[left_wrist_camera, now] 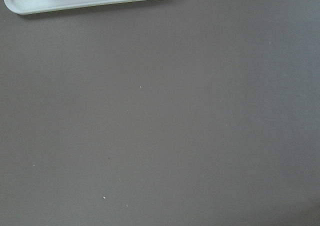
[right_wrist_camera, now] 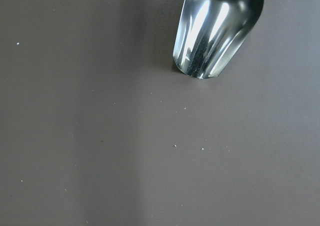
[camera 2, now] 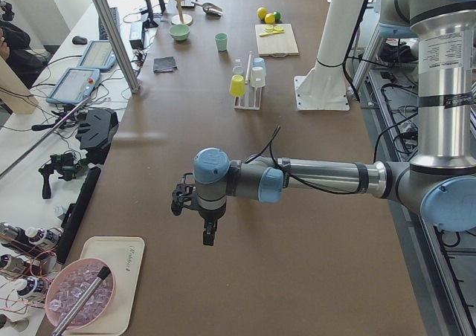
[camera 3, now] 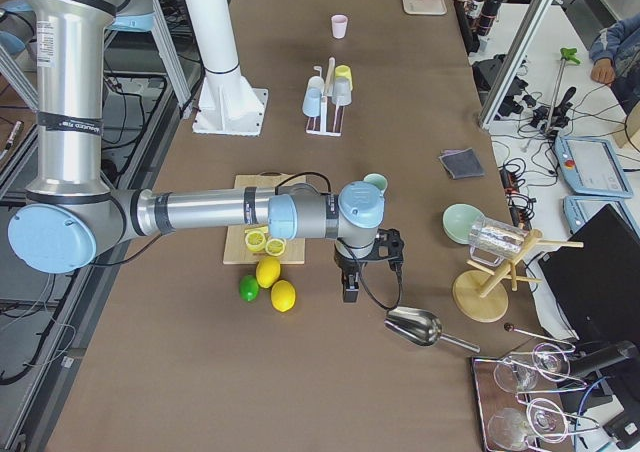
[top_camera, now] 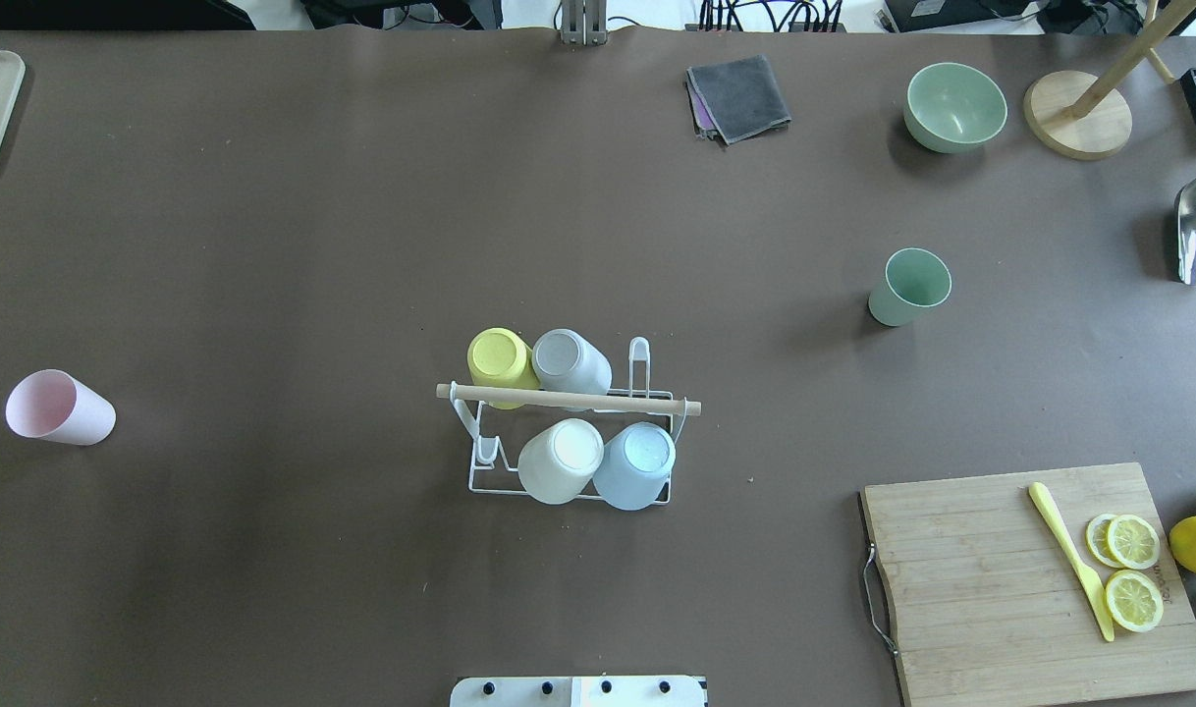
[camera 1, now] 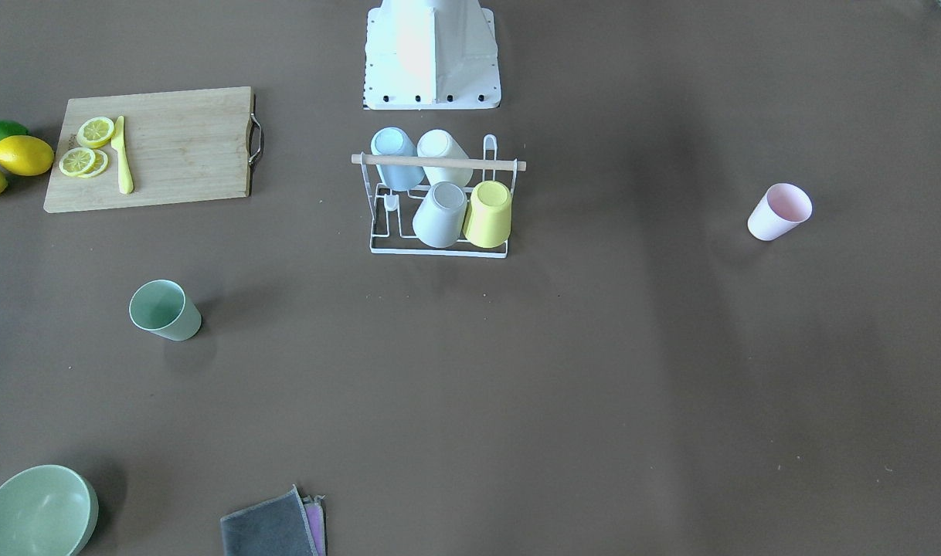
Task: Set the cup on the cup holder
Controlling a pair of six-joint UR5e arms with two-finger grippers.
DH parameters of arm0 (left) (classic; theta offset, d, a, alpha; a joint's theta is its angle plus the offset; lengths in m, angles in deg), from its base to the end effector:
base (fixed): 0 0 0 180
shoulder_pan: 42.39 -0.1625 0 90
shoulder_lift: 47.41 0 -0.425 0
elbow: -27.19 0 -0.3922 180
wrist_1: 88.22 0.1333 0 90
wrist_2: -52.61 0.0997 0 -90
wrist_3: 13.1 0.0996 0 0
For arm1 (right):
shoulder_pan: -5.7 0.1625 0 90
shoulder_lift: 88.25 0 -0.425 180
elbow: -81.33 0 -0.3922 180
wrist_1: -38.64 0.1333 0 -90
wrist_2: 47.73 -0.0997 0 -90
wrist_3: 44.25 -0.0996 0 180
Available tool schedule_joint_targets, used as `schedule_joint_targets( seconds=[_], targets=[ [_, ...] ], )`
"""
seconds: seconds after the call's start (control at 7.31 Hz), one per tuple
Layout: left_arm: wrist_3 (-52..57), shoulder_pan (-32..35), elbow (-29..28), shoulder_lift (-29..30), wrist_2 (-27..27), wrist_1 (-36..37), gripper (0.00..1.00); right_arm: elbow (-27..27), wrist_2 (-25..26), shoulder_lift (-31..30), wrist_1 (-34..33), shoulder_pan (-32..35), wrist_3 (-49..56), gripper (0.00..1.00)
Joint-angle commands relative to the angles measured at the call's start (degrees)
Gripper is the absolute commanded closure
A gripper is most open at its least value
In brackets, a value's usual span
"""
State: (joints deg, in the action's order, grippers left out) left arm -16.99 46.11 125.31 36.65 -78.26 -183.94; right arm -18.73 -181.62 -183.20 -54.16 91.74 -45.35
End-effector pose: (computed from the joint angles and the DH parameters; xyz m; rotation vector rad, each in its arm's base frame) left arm -0.0561 -0.4587 0.6312 0.0983 0.7175 0.0093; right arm 0.0326 -0.4598 0.6187 0.0045 -0.7670 -0.0629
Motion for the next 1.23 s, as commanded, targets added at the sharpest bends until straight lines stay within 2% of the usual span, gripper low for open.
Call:
schedule_joint_targets(
  seconds=[0.0, 1.09],
  targets=[
    [0.02, 0.00, 0.05, 0.04, 0.00, 0.00, 0.02, 2.05, 0.03, 0.11, 0.25, 0.44, 3.27, 0.00],
    [0.02, 0.00, 0.05, 0.04, 0.00, 0.00, 0.02, -0.39, 0.12, 1.16, 0.52, 0.98, 2.68, 0.00]
  ],
)
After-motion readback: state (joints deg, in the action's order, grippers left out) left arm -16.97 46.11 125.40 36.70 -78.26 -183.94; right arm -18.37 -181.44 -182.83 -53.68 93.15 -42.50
